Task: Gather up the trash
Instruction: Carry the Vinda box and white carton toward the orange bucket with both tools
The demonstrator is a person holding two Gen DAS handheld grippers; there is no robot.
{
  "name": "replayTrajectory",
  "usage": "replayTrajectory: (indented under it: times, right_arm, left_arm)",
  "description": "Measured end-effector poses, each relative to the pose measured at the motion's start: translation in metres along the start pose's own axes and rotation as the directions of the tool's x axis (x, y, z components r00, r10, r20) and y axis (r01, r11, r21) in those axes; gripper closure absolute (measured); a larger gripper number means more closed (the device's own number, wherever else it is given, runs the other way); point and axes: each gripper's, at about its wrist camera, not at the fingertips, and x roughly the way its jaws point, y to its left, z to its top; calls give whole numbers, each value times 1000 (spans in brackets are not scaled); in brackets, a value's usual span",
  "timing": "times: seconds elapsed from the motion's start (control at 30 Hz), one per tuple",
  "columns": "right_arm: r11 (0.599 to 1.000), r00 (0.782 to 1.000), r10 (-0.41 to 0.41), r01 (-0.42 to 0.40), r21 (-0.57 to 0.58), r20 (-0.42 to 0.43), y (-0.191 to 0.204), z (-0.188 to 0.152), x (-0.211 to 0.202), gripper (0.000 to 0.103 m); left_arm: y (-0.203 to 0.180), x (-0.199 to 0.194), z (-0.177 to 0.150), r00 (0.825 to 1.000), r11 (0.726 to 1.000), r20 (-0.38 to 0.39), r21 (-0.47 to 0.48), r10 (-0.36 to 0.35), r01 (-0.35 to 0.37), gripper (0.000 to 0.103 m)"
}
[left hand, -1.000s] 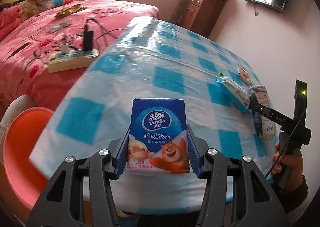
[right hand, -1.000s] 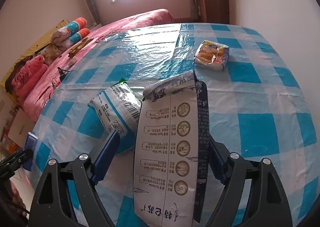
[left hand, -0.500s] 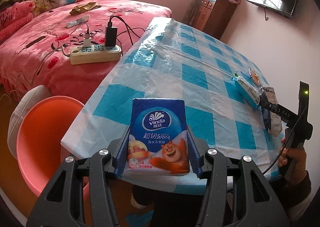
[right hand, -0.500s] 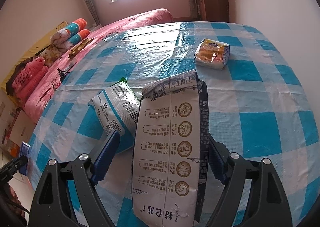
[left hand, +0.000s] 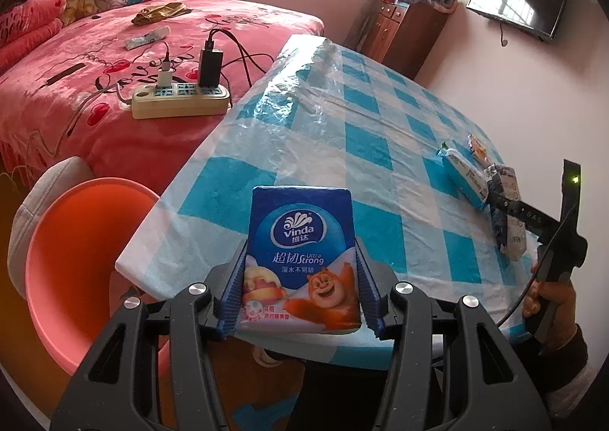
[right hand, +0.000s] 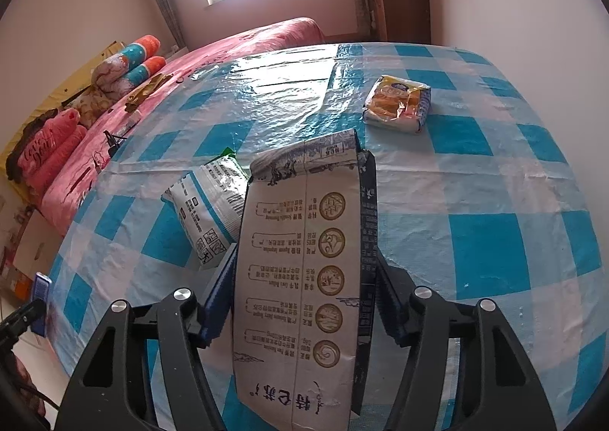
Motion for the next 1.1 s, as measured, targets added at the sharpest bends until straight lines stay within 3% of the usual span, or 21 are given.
replayTrajectory:
  times: [0.5,0.67,0.9,1.1]
  right_arm:
    - [997,997,-76,76,-34,8,8,0,1,39]
    - [997,997,-76,76,-33,17,8,-1,-1,39]
    - [1000,1000,-16,16,-1,10,0,1,-1,39]
    - [1000,998,-15,15,-5,61,0,-1,-13,39]
  left_arm:
    - [7,8,17,993,993,23,-10,-115,115,50]
    - [7,13,20,993,993,20,-21,-116,116,50]
    - [0,17,26,994,994,19,-27,-105,105,50]
    - [-5,24,36,995,995,7,-8,-100,100,50]
